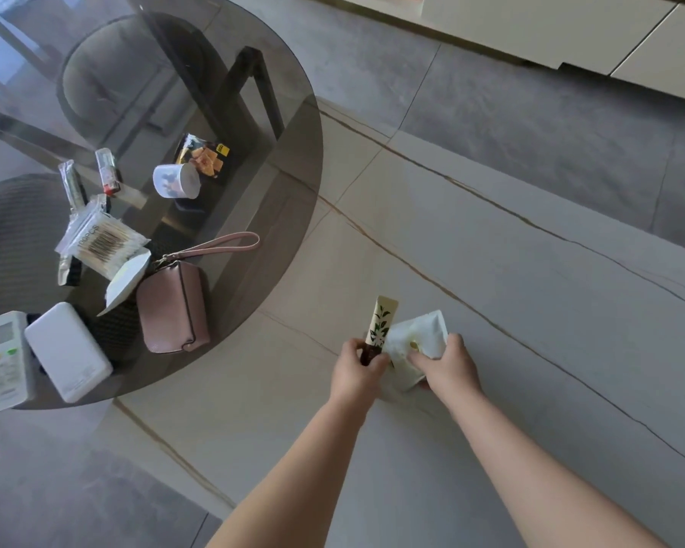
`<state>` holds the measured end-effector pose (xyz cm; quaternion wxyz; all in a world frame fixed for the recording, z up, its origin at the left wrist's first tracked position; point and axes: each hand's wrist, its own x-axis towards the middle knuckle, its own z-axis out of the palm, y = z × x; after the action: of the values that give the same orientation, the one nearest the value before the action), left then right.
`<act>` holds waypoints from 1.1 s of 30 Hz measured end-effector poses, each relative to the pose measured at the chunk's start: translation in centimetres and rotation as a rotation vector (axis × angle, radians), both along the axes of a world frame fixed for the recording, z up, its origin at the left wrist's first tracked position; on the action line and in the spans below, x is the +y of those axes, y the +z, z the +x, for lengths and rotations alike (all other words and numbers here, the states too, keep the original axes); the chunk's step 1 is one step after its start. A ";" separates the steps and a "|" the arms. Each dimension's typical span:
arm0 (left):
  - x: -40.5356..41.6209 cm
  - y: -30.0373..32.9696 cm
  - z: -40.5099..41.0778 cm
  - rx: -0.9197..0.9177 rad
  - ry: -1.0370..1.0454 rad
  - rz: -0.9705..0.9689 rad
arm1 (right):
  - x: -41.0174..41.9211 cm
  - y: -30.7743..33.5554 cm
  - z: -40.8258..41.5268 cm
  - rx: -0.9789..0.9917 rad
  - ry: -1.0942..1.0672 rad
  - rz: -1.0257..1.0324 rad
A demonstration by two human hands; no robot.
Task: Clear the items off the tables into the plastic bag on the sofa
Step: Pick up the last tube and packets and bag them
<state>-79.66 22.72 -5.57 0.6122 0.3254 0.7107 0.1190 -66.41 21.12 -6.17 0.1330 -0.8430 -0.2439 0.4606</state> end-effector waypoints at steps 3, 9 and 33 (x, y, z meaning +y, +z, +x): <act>-0.8 2.0 -1.3 -0.023 0.052 -0.048 | -0.9 1.6 -0.4 0.152 -0.099 0.055; -3.3 9.7 -5.5 -0.097 0.226 -0.035 | -2.2 9.0 -3.6 0.308 -0.053 0.129; -29.0 37.7 -31.8 -0.164 1.462 0.249 | -11.9 36.3 -32.5 0.727 0.806 0.059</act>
<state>-111.47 -6.27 32.15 0.3865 -0.1733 0.6793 0.5993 -98.87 9.18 30.14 0.0453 -0.4651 -0.4990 0.7298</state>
